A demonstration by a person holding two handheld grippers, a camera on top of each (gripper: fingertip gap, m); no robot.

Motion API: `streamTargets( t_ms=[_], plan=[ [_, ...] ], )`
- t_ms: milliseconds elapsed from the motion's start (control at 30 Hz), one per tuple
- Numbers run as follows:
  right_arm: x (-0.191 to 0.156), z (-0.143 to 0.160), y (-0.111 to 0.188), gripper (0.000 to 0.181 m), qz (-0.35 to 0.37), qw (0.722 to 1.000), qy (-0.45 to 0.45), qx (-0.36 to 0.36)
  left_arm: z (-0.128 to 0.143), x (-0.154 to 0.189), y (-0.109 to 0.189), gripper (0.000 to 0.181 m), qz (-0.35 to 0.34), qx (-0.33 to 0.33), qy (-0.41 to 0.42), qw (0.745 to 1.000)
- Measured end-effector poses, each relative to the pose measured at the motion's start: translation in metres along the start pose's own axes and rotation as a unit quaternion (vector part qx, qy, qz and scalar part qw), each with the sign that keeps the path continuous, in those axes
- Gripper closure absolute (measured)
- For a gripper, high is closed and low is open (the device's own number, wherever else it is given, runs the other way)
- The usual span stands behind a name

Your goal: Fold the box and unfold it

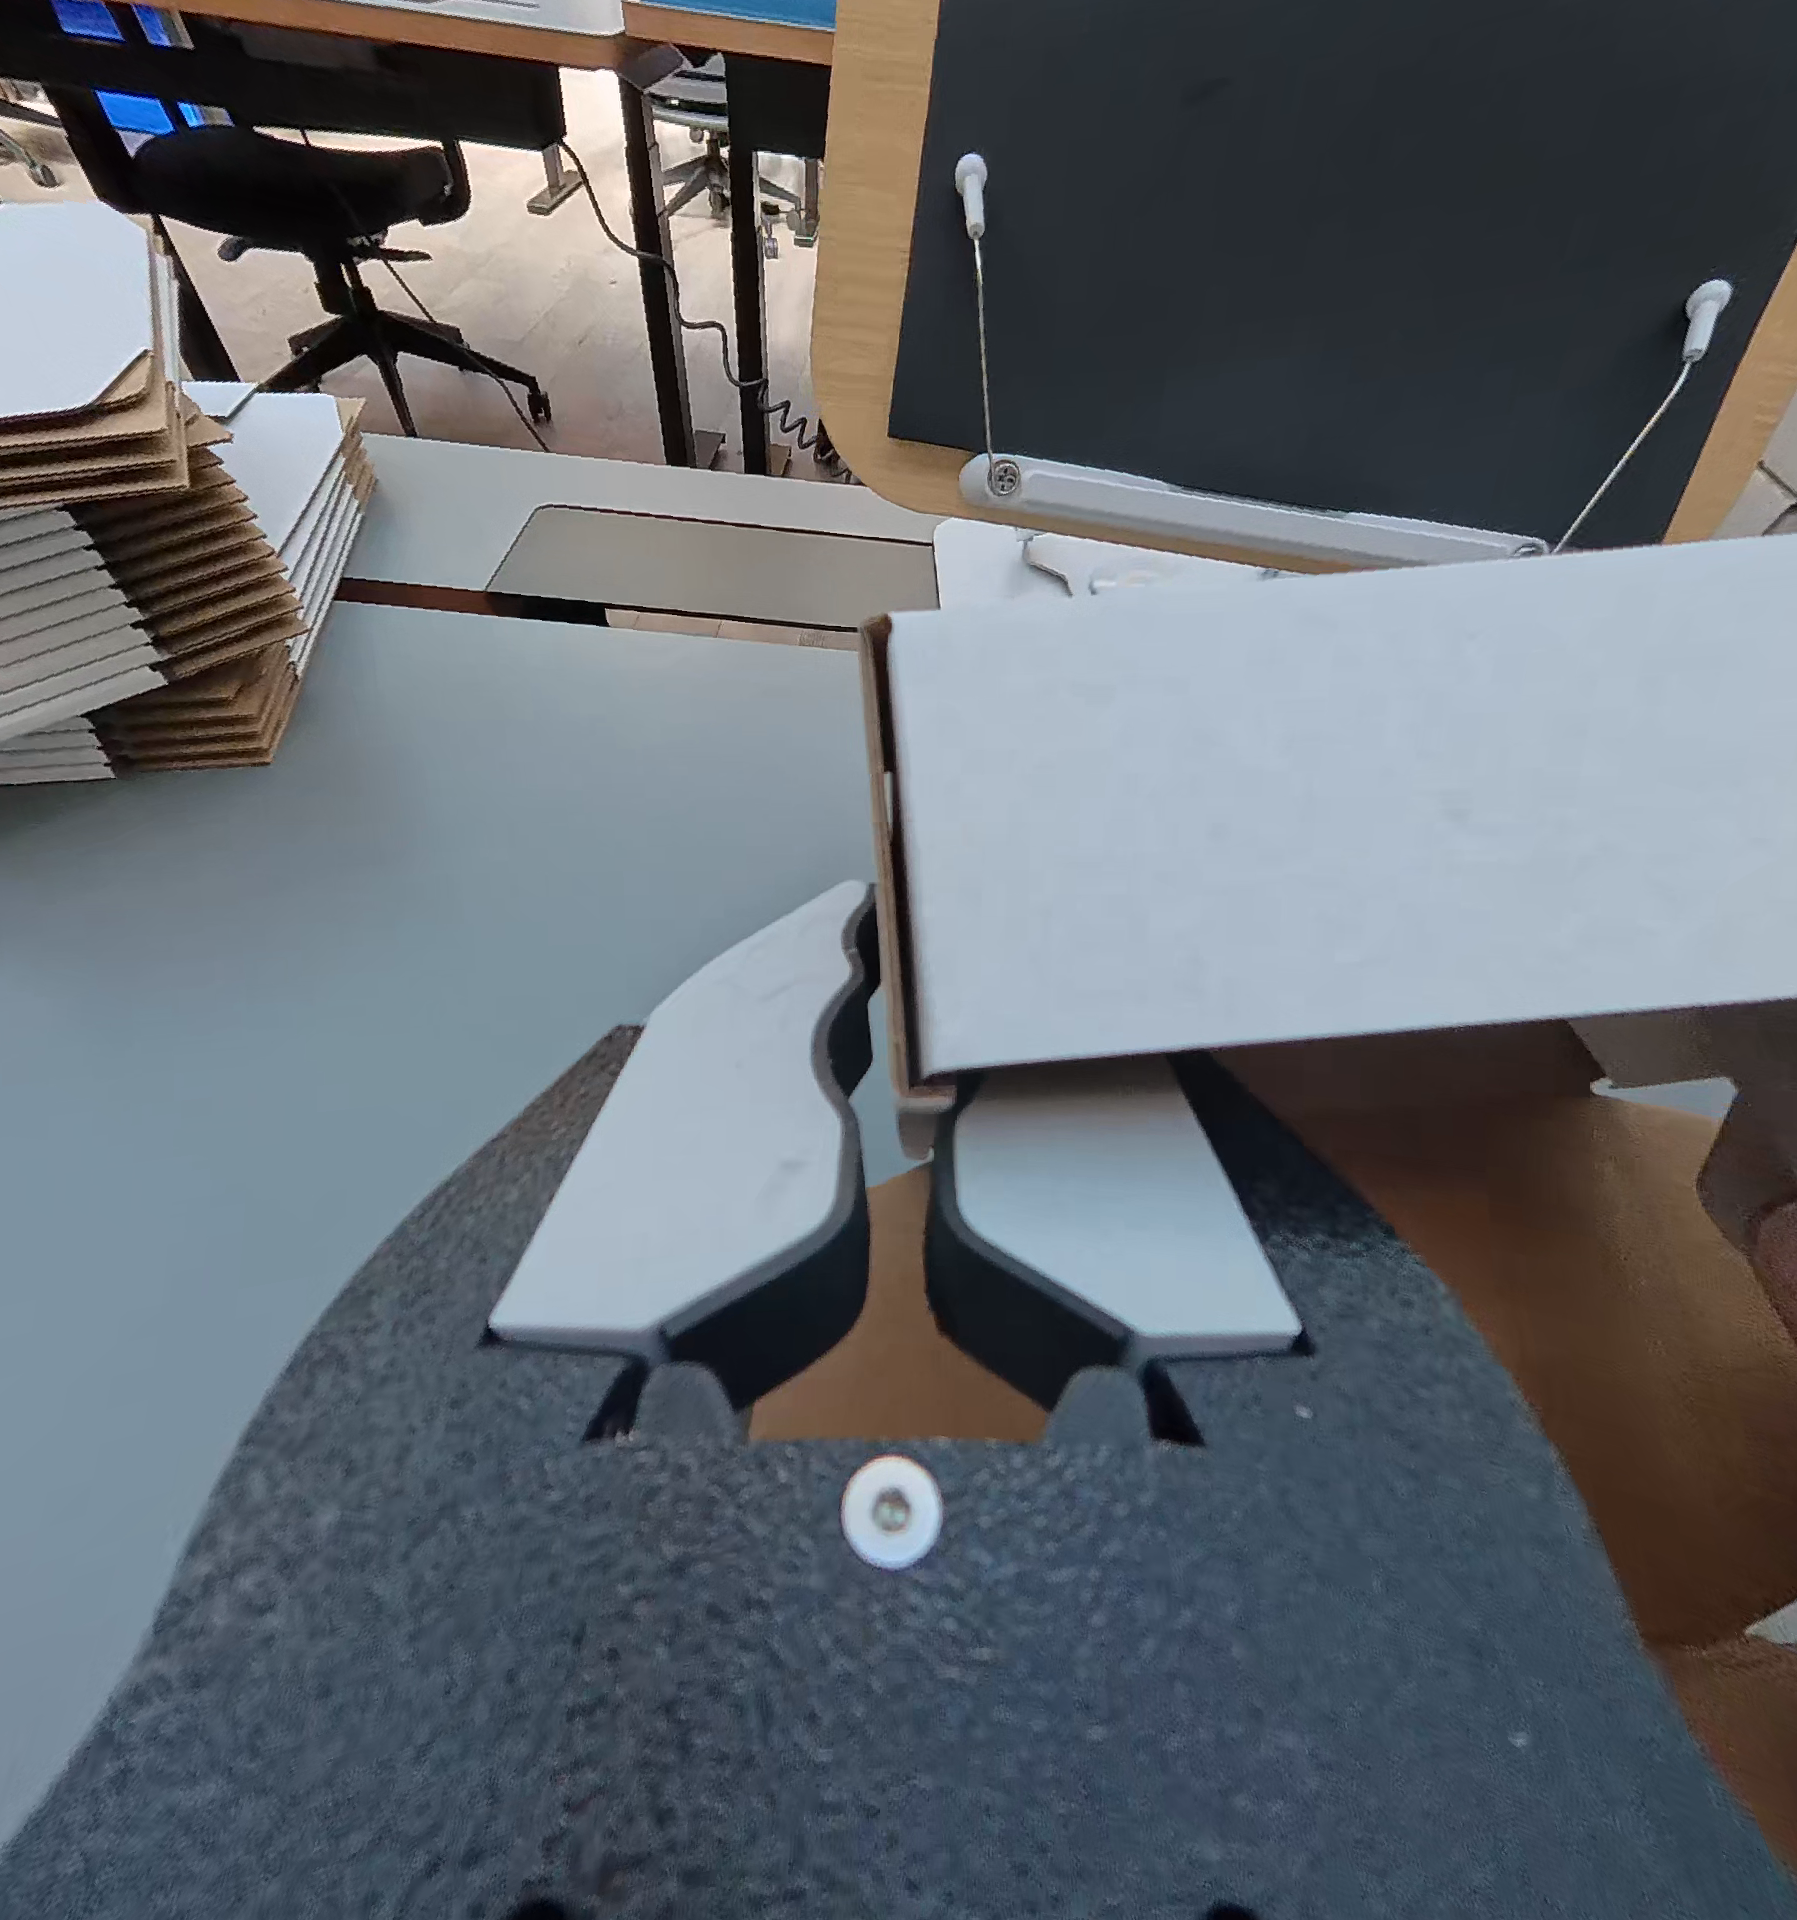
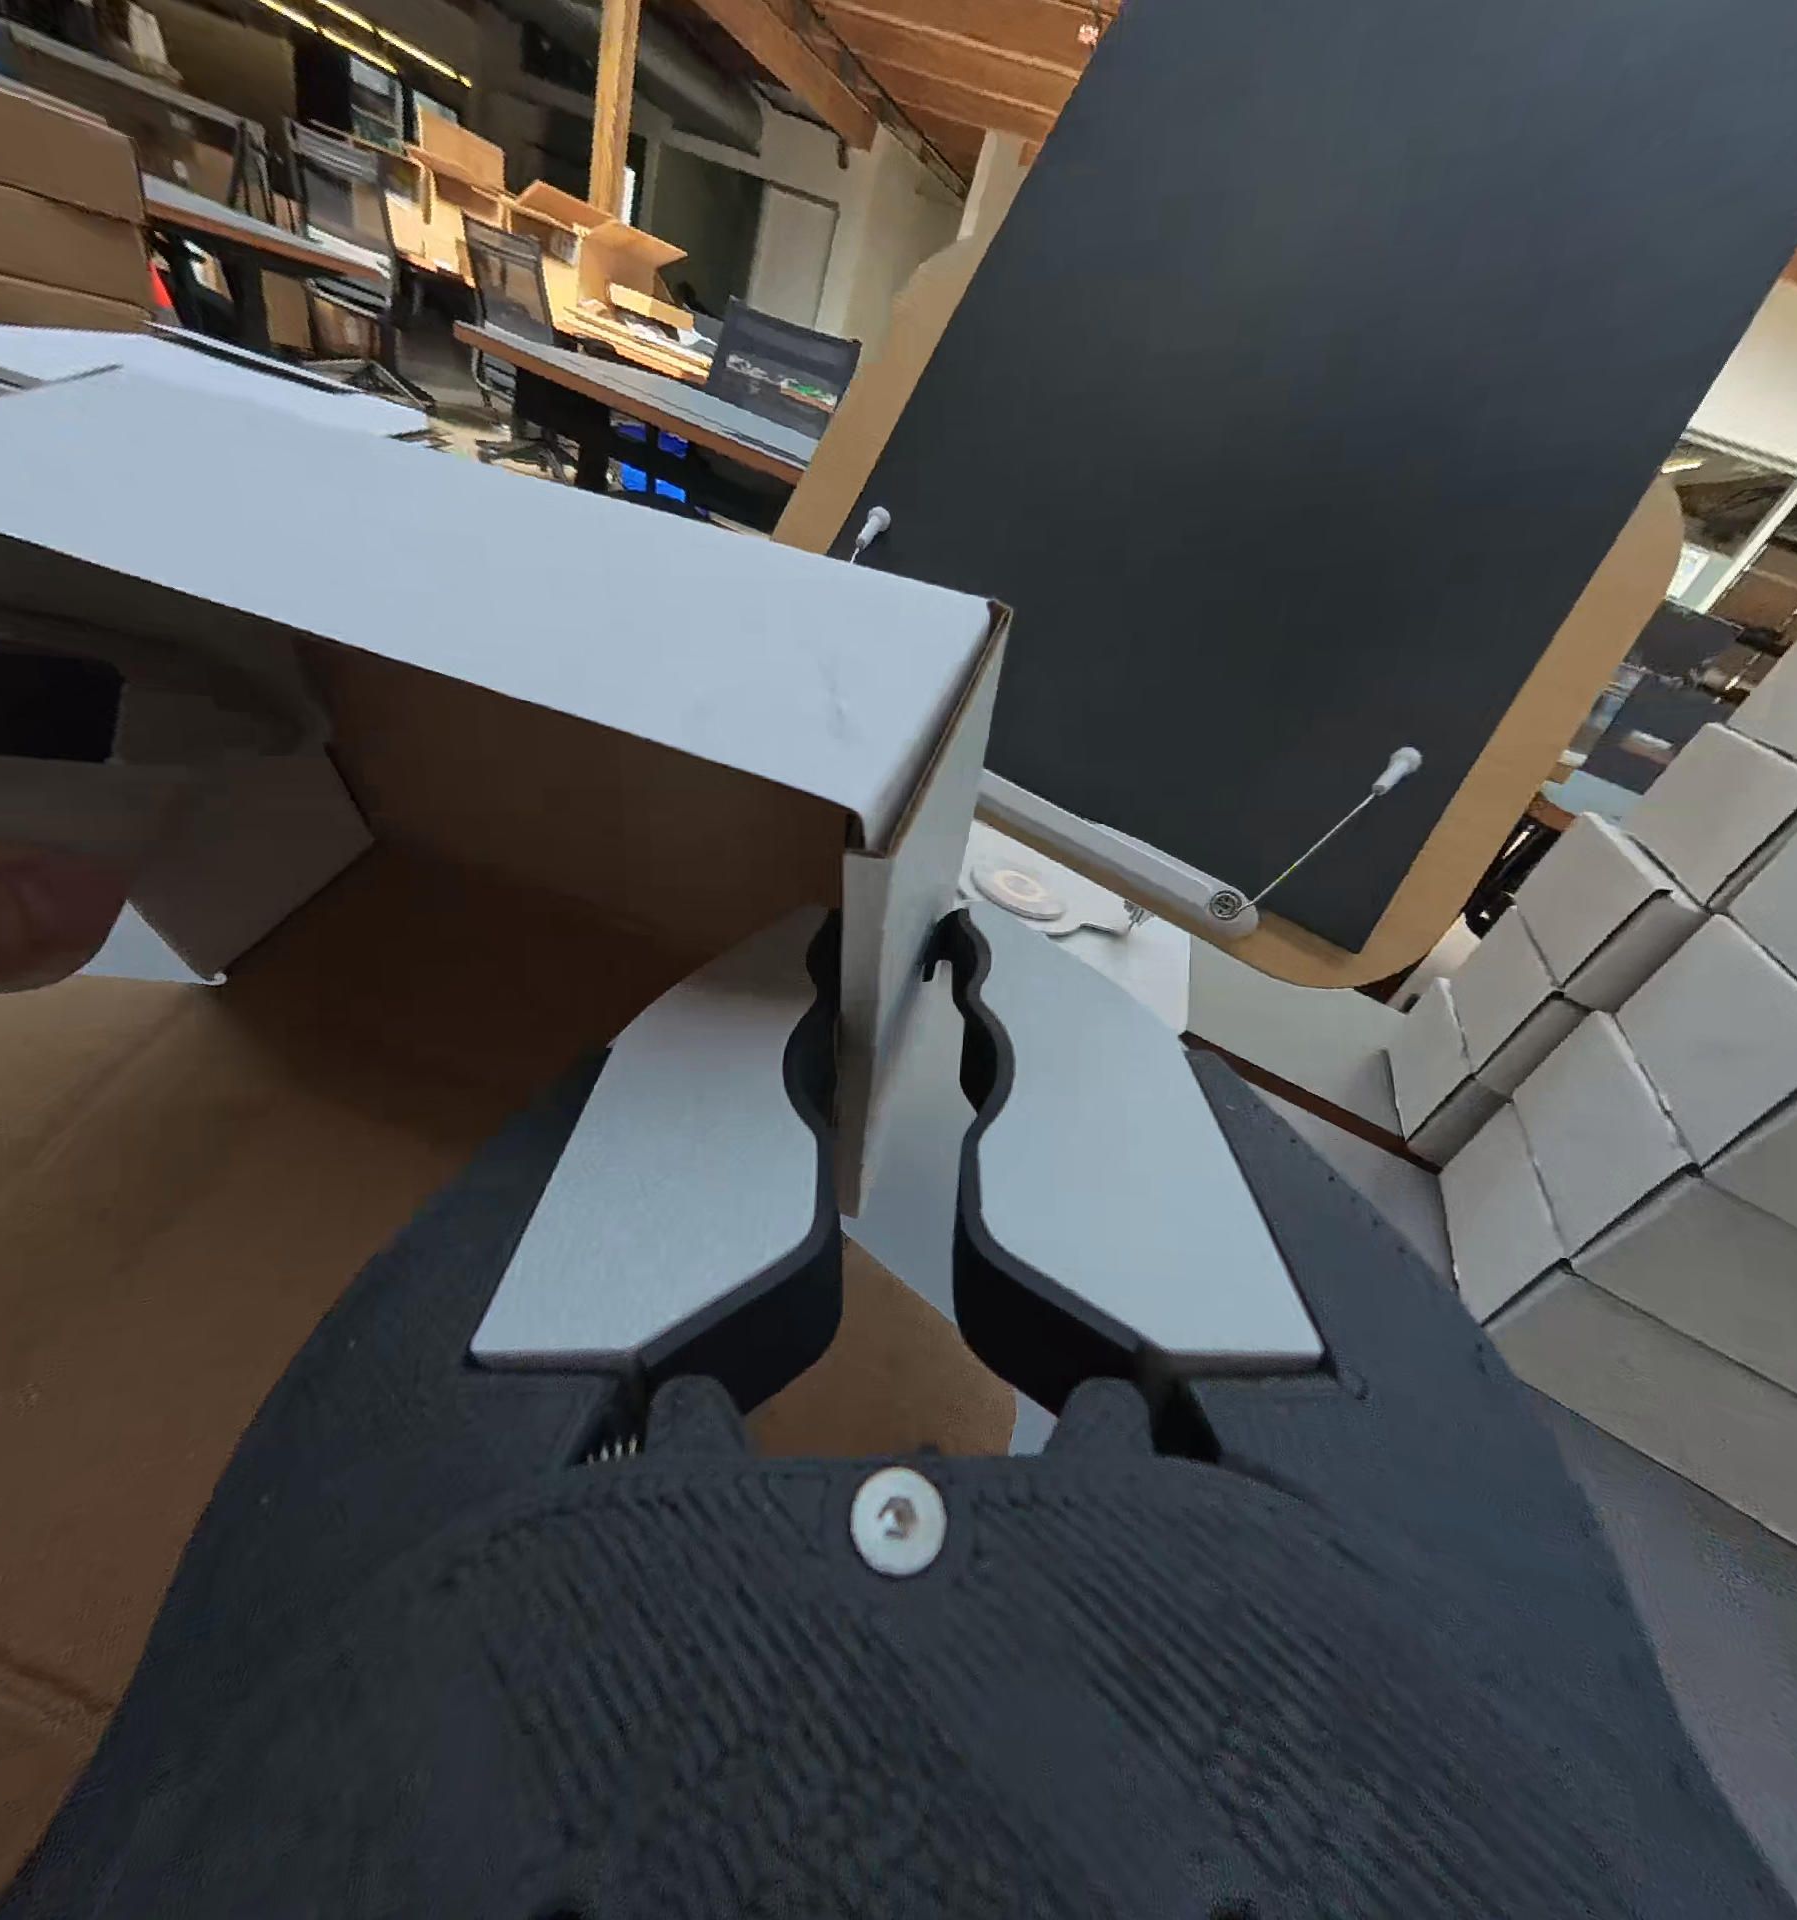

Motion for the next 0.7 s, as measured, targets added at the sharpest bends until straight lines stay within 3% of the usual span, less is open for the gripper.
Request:
streamTargets(
  t_ms=[333,533,700],
  plan=[
    [0.003,0.009,-0.007,0.167,0.042,0.998,0.022,-0.036,0.006,0.006,-0.004,0.176,-0.006,-0.010,-0.026,1.000],
    [-0.006,0.005,-0.007,0.172,0.109,0.994,0.000,-0.034,0.000,0.002,-0.006,0.179,-0.026,0.067,-0.011,0.997],
    [-0.011,0.006,-0.012,0.173,0.131,0.991,-0.004,-0.041,-0.002,-0.002,-0.017,0.178,-0.028,0.077,-0.003,0.997]
  ],
)
Point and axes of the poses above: each gripper's, where its closed fingertips meet, y back along the fingers, z out of its underside, x = y × z across the jaws, the point moved 5 cm from there along y, back along the fingers, and after that the axes turned 9 degrees about -x, right-handed, at the moved point
